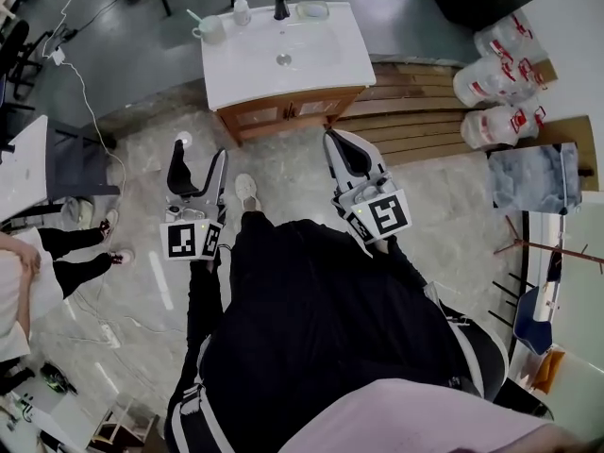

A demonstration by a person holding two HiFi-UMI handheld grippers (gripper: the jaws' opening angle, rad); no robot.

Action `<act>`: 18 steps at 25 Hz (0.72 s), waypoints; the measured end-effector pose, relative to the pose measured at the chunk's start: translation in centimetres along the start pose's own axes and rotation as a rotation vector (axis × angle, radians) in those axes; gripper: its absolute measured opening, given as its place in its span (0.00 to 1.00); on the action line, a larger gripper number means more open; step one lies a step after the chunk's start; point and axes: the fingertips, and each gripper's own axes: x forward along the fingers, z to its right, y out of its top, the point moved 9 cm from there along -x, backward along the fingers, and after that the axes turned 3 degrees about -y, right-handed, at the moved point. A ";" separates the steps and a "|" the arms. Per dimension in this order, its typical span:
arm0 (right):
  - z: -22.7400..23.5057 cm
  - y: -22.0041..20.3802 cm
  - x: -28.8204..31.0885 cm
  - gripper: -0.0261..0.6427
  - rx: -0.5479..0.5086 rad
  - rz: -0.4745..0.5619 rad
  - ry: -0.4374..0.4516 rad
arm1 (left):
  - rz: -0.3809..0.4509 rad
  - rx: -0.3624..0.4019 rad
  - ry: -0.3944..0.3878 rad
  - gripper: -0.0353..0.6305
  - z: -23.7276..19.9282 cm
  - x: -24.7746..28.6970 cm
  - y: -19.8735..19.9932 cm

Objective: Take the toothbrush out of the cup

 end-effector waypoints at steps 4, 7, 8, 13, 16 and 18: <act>0.2 0.3 7.6 0.04 -0.027 -0.017 -0.030 | -0.009 0.001 -0.056 0.55 -6.5 5.3 0.1; 0.1 0.6 13.1 0.04 -0.040 -0.017 -0.046 | -0.018 -0.005 -0.096 0.55 -11.1 8.9 0.1; 0.0 0.7 15.0 0.04 -0.040 -0.017 -0.054 | -0.021 -0.012 -0.105 0.55 -12.6 9.9 0.1; 0.4 0.8 23.1 0.04 -0.047 -0.010 -0.109 | -0.040 -0.038 -0.136 0.55 -19.4 14.3 -0.6; 1.4 0.6 26.3 0.04 -0.055 -0.024 -0.141 | -0.063 -0.054 -0.141 0.55 -22.4 16.7 -1.5; 2.1 0.2 28.0 0.04 -0.059 -0.039 -0.150 | -0.079 -0.067 -0.137 0.55 -24.0 18.2 -2.5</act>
